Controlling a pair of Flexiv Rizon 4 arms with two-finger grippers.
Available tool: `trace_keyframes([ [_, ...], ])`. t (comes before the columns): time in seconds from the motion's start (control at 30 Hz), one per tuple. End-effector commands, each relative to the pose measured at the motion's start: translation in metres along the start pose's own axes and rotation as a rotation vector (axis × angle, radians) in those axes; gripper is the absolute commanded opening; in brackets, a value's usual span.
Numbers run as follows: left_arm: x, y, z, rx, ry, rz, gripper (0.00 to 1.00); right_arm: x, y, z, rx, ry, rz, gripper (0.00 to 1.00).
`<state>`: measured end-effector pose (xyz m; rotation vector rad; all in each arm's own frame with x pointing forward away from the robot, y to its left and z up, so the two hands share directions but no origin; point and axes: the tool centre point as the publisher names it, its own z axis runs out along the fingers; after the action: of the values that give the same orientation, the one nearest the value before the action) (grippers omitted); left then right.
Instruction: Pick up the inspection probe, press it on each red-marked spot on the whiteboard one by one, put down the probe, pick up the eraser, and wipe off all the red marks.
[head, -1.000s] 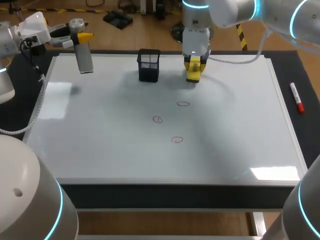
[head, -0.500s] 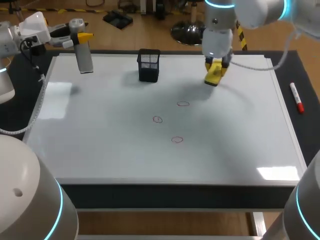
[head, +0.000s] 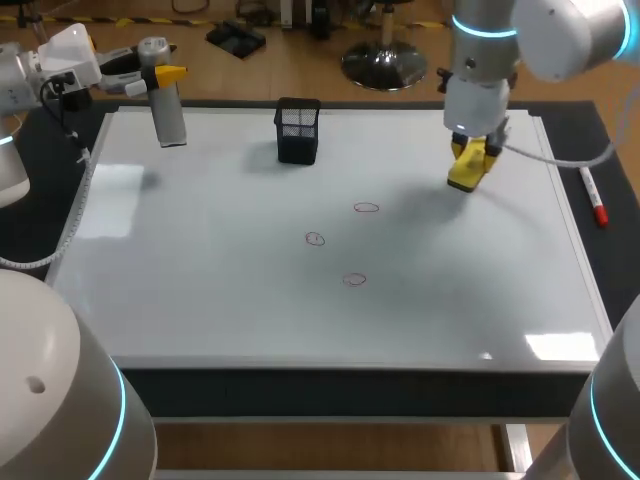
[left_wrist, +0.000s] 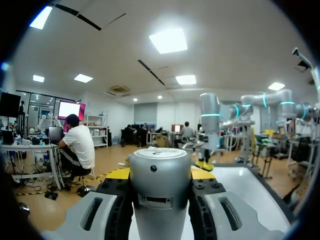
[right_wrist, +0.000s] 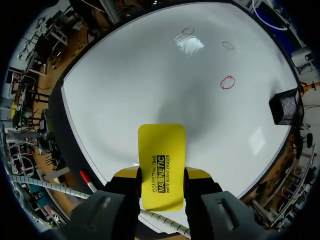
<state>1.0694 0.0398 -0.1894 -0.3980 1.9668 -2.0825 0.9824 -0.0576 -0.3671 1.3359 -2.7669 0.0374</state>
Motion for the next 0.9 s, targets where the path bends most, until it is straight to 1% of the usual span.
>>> trace_keyframes([
  [0.03,0.0009,-0.0013,0.0002,0.0,-0.003,0.001,0.0,0.0232,0.0,0.0018,0.004,-0.035,0.008,0.0],
  [0.23,0.0009,-0.0013,0.0002,0.0,-0.003,0.001,0.0,0.0306,-0.0005,0.0046,0.006,-0.039,0.024,0.0],
  [0.9,0.0009,-0.0013,0.0002,0.0,-0.003,0.001,0.0,0.0306,-0.0005,0.0046,0.006,-0.039,0.024,0.0],
])
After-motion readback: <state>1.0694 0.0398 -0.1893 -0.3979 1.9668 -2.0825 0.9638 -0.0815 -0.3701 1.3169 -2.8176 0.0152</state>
